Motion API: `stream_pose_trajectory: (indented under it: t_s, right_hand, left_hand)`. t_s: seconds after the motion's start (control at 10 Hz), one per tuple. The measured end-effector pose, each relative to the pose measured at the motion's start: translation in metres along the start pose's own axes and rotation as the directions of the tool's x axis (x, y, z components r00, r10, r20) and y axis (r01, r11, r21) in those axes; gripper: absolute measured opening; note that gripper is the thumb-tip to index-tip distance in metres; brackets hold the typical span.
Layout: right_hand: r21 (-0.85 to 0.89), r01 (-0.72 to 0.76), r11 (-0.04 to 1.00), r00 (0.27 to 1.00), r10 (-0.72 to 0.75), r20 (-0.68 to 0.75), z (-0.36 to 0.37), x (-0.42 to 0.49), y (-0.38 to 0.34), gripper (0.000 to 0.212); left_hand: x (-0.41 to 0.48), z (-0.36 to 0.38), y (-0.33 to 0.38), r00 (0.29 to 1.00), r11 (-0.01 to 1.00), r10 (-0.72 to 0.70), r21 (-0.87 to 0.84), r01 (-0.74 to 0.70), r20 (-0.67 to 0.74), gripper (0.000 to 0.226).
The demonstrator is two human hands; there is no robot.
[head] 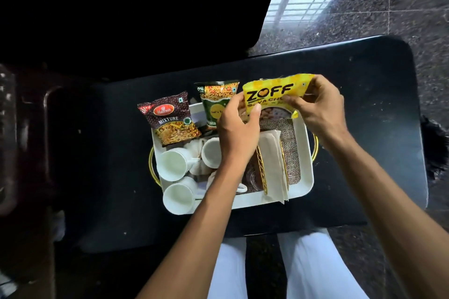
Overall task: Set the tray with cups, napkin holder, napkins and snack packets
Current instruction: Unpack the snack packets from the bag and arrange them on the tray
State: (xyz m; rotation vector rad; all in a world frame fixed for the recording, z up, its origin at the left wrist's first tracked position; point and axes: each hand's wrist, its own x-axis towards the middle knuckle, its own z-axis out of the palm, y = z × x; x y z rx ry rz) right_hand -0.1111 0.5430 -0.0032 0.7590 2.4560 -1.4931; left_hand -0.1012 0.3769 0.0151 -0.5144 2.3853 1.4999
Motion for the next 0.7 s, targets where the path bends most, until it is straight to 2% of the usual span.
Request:
stream_pose_trajectory:
  t_s: [0.2,0.5,0.6,0.7]
  right_hand:
    - [-0.056,0.009,0.998,1.000,-0.010,-0.015,0.008,0.002,0.003,0.044]
    - [0.026,0.010,1.000,1.000,-0.010,-0.010,0.001,0.003,0.002,0.060]
    - [-0.062,0.076,0.995,0.996,-0.078,-0.032,-0.007,0.001,0.003,0.069]
    - [-0.205,0.218,0.954,0.970,-0.236,-0.064,-0.016,-0.004,-0.003,0.071]
  left_hand:
    - [-0.003,0.005,-0.005,0.998,0.996,-0.064,-0.057,0.065,0.013,0.051]
    - [-0.002,0.009,-0.005,0.996,0.996,-0.083,-0.041,0.084,0.030,0.059]
    - [-0.007,0.008,-0.003,0.999,1.000,-0.015,0.020,0.015,0.040,0.061]
    - [-0.017,0.008,0.003,0.990,0.973,0.139,0.185,-0.136,-0.007,0.060]
